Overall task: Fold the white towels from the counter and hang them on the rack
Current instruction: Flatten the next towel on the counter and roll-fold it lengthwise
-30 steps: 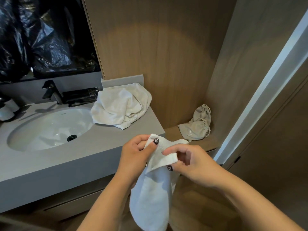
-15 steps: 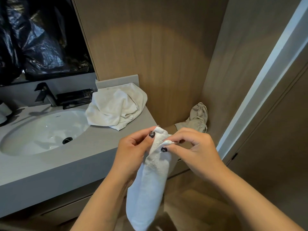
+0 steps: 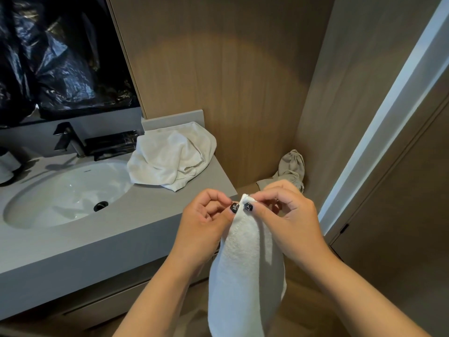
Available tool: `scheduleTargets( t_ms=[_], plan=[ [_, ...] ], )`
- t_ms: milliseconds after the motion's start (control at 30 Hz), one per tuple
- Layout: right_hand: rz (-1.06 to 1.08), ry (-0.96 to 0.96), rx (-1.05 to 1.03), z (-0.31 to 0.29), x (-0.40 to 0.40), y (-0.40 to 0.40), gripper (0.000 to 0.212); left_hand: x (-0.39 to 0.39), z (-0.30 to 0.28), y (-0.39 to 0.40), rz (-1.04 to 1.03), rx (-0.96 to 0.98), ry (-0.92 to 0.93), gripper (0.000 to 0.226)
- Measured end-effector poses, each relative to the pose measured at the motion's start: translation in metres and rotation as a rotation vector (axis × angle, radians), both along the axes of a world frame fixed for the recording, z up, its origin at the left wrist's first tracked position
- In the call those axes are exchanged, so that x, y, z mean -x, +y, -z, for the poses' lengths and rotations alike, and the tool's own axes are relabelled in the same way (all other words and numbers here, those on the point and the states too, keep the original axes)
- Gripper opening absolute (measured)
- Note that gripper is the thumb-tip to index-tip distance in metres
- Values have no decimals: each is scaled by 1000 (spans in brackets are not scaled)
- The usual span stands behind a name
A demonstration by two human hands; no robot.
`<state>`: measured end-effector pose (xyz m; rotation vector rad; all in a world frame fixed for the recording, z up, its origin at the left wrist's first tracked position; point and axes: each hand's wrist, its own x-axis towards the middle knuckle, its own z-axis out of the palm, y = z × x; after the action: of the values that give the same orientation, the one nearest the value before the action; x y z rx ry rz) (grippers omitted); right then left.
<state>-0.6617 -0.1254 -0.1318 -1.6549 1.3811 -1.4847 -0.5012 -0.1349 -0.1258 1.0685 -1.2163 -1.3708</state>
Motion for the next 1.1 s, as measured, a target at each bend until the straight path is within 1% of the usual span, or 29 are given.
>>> scheduleTargets(
  t_ms=[133,200,267,333,400,500,533,600,667,700,767,800,900,1000,1100],
  plan=[
    [-43,65,-115,5,4,-1,24,-2,5,0,2,46,-40,20],
    [-92,155,-149,7,5,-3,21,-2,6,0,0,62,-44,21],
    [-60,220,-86,9,3,-3,12,0,7,-1,-9,77,-35,20],
    [22,296,50,14,-1,-3,17,4,7,-1,-21,118,-41,18],
    [66,324,134,19,-2,-4,19,7,10,-1,-27,197,-88,17],
    [68,279,124,18,3,-6,17,6,20,1,-2,300,-186,11],
    [58,264,105,15,5,-8,18,4,24,2,8,325,-234,13],
    [39,254,101,11,11,-12,15,3,31,3,38,364,-351,23],
    [33,247,122,7,15,-17,6,4,38,3,86,384,-465,33],
    [32,241,132,4,17,-20,4,5,43,1,114,381,-522,41],
    [46,231,153,-2,21,-25,7,5,51,-2,159,332,-586,58],
    [61,228,158,-4,23,-28,8,5,55,-2,170,297,-589,61],
    [134,194,111,-9,34,-38,4,4,65,-1,182,224,-569,56],
    [240,135,44,-8,49,-52,5,3,72,-2,134,210,-595,47],
    [320,80,-21,-5,62,-64,7,-3,76,-6,93,226,-667,52]
  ],
)
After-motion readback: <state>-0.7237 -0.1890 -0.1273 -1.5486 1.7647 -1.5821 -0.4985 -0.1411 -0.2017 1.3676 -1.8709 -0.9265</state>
